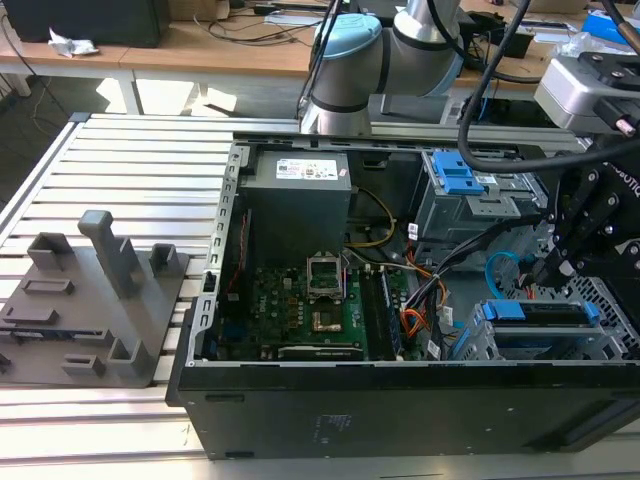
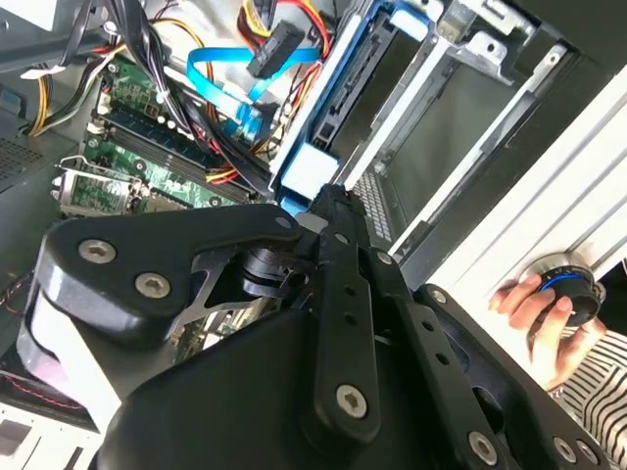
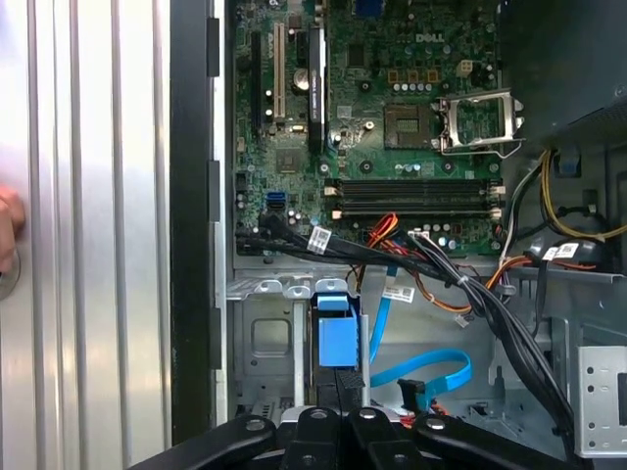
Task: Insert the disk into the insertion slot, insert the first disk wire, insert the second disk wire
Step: 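Insert the disk into the insertion slot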
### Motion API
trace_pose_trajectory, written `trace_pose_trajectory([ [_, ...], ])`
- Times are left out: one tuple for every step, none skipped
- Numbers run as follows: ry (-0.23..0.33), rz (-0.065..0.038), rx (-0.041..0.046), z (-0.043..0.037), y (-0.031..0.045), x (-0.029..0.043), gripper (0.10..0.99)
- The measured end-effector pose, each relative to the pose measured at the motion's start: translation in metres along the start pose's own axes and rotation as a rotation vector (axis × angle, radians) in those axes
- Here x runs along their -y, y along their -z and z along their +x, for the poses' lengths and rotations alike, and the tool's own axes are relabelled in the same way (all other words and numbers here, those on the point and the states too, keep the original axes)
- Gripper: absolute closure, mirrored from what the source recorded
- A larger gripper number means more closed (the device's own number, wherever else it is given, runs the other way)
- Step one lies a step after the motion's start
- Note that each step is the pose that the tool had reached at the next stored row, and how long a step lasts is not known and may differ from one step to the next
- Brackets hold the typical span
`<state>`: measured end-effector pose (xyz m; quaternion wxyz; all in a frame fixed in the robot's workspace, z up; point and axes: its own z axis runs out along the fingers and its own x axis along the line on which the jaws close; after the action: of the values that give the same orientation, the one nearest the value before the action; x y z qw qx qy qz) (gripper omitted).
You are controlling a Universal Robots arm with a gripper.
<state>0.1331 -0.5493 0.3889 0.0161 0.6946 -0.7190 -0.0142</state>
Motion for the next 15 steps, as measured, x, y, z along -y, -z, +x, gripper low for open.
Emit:
trace_pose_trajectory([
  [0.0,0.0,0.0001,-0.0002,-0.0001,0.0023,0.98],
  [0.0,-0.001,0.0002,-0.0004,-0.0004,0.0043,0.98],
  [0.0,-0.001,0.0002,-0.0004,-0.0013,0.0054,0.98],
  [0.0,-0.002,-0.0001,-0.0004,-0.0026,0.0056,0.98],
  [0.0,-0.002,0.0,-0.0004,-0.0044,0.0056,0.98],
  [0.0,-0.002,0.0002,-0.0004,-0.007,0.0057,0.98],
  [0.0,-0.002,0.0,-0.0004,-0.009,0.0058,0.98],
  [0.0,-0.002,-0.0001,-0.0004,-0.0108,0.0059,0.98],
  [0.0,-0.002,0.0,-0.0004,-0.0125,0.006,0.98],
  [0.0,-0.002,0.0,-0.0004,-0.0141,0.0061,0.98],
  [0.0,-0.002,0.0,-0.0004,-0.0151,0.0061,0.98],
  [0.0,-0.002,0.0,-0.0004,-0.0166,0.0062,0.98],
  [0.0,-0.002,0.0001,-0.0004,-0.019,0.0063,0.98],
  [0.0,-0.002,-0.0001,-0.0004,-0.02,0.0064,0.98],
  [0.0,-0.002,0.0,-0.0004,-0.0211,0.0064,0.98],
])
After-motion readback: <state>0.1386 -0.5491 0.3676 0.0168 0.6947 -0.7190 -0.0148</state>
